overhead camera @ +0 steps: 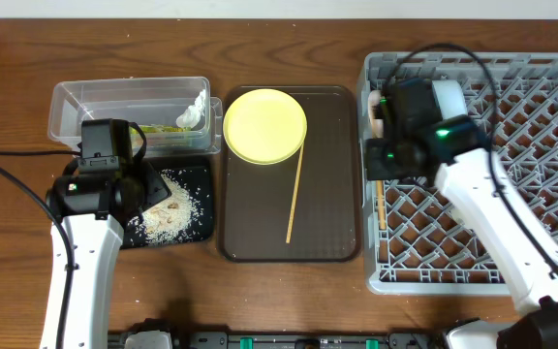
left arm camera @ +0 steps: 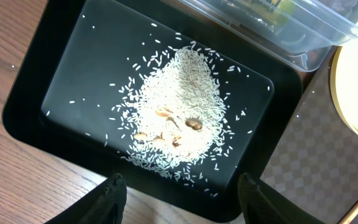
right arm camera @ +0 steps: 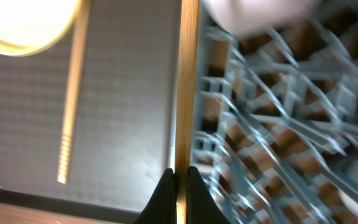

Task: Sort waste into correct bins and load items into the dishwasher rack
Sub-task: 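Carry the chopstick right and drop it upright into the rack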

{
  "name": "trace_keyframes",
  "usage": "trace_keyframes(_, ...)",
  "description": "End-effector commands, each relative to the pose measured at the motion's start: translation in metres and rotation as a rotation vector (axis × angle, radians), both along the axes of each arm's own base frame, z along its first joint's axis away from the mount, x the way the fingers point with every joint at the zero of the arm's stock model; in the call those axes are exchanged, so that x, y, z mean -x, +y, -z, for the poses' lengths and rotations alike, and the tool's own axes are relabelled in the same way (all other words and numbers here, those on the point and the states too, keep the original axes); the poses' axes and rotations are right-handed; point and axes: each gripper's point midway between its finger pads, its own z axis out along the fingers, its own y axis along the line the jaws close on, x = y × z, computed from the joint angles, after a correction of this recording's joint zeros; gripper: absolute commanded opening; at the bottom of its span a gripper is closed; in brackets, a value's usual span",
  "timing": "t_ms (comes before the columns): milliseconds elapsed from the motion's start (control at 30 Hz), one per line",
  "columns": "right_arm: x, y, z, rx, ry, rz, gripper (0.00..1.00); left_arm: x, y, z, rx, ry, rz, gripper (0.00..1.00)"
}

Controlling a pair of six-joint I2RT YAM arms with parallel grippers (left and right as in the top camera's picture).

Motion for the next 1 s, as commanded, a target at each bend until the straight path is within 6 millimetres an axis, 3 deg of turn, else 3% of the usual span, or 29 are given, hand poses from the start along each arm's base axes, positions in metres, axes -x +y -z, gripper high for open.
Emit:
trace_keyframes(0,0.002,-0.021,0.009,0.042,0.044,0.013,0.01,-0.001,0.002,-0.004,-0.002,-0.013,-0.014,0.61)
trace_keyframes(267,0.019,-0.025,0.053,0.074,0.154,0.007,0.01,-0.001,0.002,-0.004,-0.002,-0.013,-0.014,0.61)
trace_keyframes(433,0.024,-0.025,0.066,0.078,0.166,0.004,0.03,-0.001,0.002,-0.004,-0.002,-0.013,-0.014,0.61)
trace_keyframes(500,0.023,-0.025,0.066,0.076,0.161,0.004,0.19,-0.001,0.002,-0.004,-0.002,-0.013,-0.014,0.61)
trace_keyframes(633,0.02,-0.024,0.065,0.073,0.15,0.004,0.3,0.0,0.002,-0.004,-0.002,-0.013,-0.014,0.61)
trace_keyframes(800,0.013,-0.022,0.058,0.065,0.123,0.004,0.36,-0.001,0.002,-0.004,-0.002,-0.013,-0.014,0.61)
trace_keyframes(967,-0.018,0.002,0.02,-0.051,0.011,-0.02,0.4,0.0,0.002,-0.004,-0.002,-0.013,-0.014,0.61)
